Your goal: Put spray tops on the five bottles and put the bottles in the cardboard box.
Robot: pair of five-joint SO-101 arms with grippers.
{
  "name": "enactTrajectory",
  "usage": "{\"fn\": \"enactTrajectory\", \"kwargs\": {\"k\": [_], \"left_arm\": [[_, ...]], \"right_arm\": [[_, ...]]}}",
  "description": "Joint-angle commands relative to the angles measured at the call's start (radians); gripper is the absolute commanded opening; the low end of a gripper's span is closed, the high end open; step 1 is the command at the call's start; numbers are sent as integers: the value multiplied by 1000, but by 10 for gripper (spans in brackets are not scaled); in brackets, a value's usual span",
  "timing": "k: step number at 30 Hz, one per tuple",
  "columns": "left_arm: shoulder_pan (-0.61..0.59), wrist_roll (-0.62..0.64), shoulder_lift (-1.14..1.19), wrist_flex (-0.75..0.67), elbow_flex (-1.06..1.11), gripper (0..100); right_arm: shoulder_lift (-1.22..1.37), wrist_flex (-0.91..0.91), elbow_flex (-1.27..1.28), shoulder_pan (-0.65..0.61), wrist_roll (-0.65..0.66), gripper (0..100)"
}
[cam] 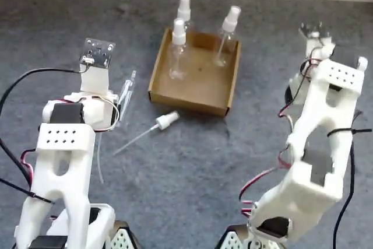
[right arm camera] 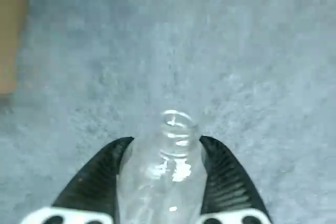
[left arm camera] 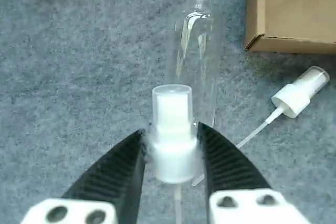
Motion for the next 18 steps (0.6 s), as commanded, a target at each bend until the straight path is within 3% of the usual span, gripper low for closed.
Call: {"fn": "enactTrajectory", "kwargs": {"k": [1,6,9,12,18], "left_arm": [[24,11,-36,-20,-2,4],[24,11,-39,-18,-2,4],[24,11,-39,-18,-1,4],[24,11,-33,-20,-1,4],[28,11,-39,-25,31,4]], "right_arm": [[-213,-68,56,-84,-63,4],[-460,-239,340,-179,-71,4],[-596,-426,579,-147,-52,4],[-624,-473,763,-74,40,4],[-394,-513,665,84,74,4]]}}
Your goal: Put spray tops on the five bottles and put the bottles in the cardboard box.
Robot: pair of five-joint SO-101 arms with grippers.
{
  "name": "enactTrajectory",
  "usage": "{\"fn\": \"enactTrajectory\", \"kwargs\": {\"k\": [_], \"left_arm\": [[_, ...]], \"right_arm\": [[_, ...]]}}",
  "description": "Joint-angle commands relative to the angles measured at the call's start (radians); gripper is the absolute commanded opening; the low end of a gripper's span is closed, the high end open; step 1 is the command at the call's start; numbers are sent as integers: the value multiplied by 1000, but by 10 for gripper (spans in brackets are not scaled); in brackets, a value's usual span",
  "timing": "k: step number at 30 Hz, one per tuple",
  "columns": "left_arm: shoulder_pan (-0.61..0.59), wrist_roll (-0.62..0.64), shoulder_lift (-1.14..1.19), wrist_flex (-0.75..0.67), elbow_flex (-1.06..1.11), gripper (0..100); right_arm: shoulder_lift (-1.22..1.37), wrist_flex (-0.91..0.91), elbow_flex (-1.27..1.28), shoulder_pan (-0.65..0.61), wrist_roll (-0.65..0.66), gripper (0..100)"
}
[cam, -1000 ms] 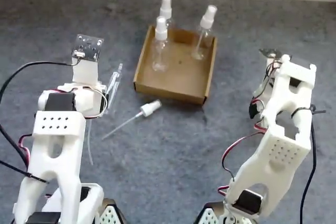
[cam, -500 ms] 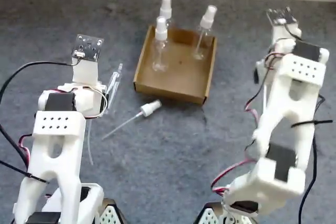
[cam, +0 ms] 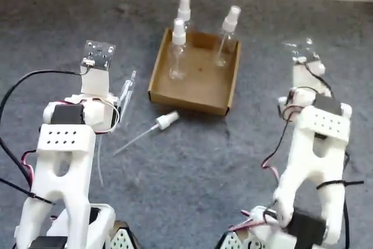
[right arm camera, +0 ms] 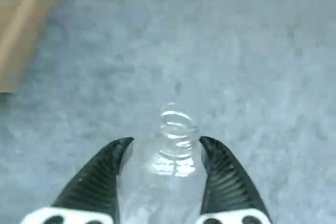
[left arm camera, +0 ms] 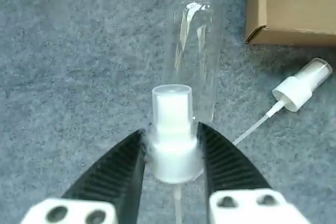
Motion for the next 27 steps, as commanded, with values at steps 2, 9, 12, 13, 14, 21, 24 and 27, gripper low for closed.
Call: {"fn": "enactTrajectory", "kwargs": {"k": [2,9,12,13,14,21,24,27], "left_arm": [[28,11,-33,-25,4,4],[27,11,-31,-21,5,4],[28,11,-30,-25,5,4],[28,11,-30,-25,5,4],[28,11,-30,-25,5,4],[24,11,-30,-25,5,4],[24,11,-30,-25,5,4],[24,11,-30,-25,5,4]], "right_arm": [[206,-13,-176,81,17,4],[504,134,-476,82,61,5],[550,176,-555,79,61,60],[558,185,-572,76,61,91],[562,188,-584,67,61,122],[598,236,-590,21,64,231],[604,291,-598,10,64,259],[604,306,-601,10,61,272]]}}
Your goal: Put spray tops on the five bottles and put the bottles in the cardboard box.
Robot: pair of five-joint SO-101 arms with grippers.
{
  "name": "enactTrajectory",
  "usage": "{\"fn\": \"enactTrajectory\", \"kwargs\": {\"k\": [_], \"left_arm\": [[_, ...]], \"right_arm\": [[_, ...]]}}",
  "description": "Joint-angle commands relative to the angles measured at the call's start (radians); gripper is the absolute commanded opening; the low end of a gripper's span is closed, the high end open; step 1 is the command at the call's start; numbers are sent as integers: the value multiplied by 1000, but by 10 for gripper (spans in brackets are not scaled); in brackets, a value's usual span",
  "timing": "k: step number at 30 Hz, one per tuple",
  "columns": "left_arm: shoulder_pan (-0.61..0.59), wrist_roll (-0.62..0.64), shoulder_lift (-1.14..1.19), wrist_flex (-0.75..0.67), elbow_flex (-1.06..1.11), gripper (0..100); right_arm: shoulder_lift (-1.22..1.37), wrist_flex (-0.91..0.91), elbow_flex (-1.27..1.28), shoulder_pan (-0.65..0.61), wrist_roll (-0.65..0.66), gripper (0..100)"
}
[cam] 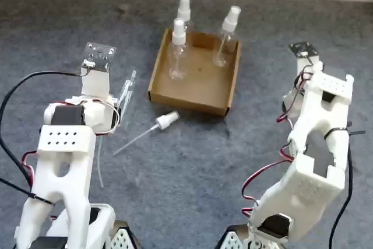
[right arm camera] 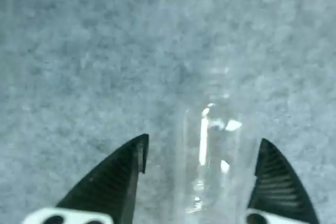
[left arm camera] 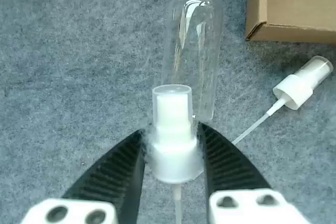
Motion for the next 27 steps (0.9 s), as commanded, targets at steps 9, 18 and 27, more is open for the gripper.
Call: {"fn": "enactTrajectory", "kwargs": {"k": [9,18,27], "left_arm": [[24,11,-27,-25,-2,4],[24,11,-27,-25,-2,4],[24,11,-27,-25,-2,4]], "right_arm": [[8,35,-216,-18,11,271],[188,188,-404,8,92,271],[308,265,-499,51,118,228]]}}
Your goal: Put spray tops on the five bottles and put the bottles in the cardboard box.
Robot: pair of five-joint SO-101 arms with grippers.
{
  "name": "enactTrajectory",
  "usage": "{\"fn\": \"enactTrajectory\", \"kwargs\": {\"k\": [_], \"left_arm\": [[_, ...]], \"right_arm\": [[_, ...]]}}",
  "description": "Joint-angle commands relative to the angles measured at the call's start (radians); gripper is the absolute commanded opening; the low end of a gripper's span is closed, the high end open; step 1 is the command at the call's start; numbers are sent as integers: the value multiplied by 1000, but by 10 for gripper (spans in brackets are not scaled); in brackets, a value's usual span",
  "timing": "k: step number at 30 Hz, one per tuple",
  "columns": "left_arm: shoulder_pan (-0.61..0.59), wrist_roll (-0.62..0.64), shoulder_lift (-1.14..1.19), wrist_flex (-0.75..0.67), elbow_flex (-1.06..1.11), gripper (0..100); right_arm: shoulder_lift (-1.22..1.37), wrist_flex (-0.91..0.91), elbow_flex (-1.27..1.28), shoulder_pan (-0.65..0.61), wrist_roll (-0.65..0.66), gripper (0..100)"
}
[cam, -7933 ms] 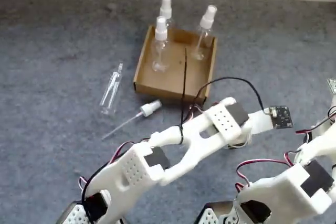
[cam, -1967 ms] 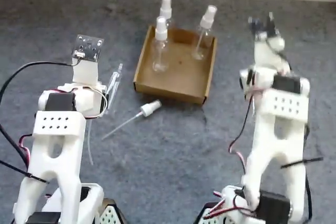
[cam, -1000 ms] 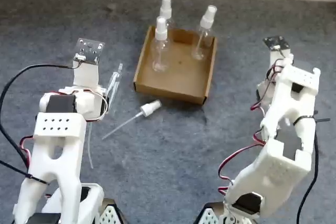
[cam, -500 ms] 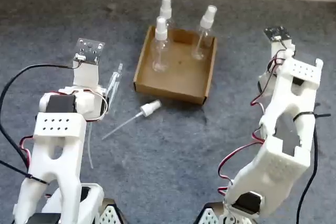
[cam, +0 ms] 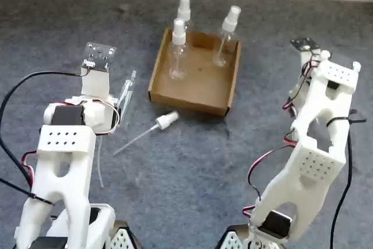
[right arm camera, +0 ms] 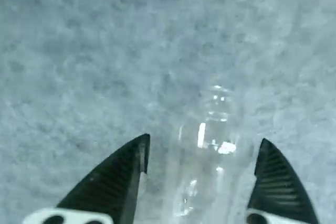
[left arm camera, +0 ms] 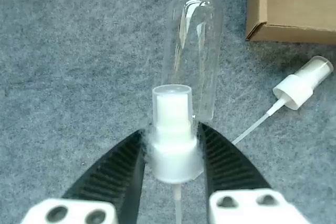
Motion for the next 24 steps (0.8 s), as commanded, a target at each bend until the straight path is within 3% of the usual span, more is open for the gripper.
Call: {"fn": "enactTrajectory", "kwargs": {"k": [1,9,17,24], "left_arm": [[24,11,-27,-25,-2,4],[24,11,-25,-25,-2,4],[24,11,-24,-25,-2,4],[24,12,-31,-20,-4,4]], "right_arm": [[16,21,-61,16,34,224],[25,22,-64,16,40,217],[-91,24,-64,10,-23,1],[-315,70,-58,-16,-149,4]]}}
